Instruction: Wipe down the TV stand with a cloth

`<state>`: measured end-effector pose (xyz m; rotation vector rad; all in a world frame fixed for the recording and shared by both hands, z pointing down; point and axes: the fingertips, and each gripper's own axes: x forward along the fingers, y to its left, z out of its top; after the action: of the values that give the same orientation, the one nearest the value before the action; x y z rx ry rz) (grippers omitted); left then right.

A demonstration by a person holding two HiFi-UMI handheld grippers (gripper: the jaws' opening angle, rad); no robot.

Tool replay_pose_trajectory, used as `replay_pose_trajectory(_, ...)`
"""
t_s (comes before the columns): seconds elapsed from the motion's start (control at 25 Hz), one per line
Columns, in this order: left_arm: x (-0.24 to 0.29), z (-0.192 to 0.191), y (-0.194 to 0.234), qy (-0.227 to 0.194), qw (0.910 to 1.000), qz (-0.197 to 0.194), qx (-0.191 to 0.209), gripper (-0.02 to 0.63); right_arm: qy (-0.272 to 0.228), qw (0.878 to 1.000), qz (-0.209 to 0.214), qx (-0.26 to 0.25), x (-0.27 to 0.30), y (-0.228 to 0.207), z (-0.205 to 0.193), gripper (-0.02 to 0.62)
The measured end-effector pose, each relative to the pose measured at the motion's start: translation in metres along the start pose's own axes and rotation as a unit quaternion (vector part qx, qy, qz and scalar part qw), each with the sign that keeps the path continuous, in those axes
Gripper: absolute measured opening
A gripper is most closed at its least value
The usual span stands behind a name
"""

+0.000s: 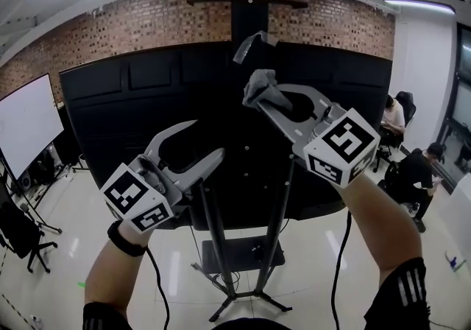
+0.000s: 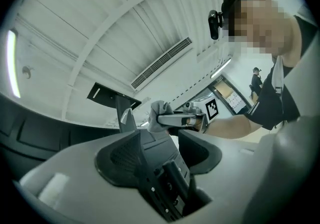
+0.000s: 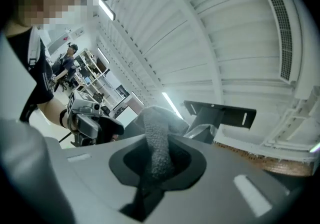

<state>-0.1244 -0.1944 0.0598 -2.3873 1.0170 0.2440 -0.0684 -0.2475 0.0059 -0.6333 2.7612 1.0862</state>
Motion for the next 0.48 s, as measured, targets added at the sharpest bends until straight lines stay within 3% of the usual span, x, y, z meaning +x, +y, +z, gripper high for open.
replay_pose_trajectory(0.48,0.042,0.067,0.056,0.006,0.9978,0.028,0.059,0.259,0.056,0.989,-0.056,-0.124,0.066,-0.096,0.046,0.041)
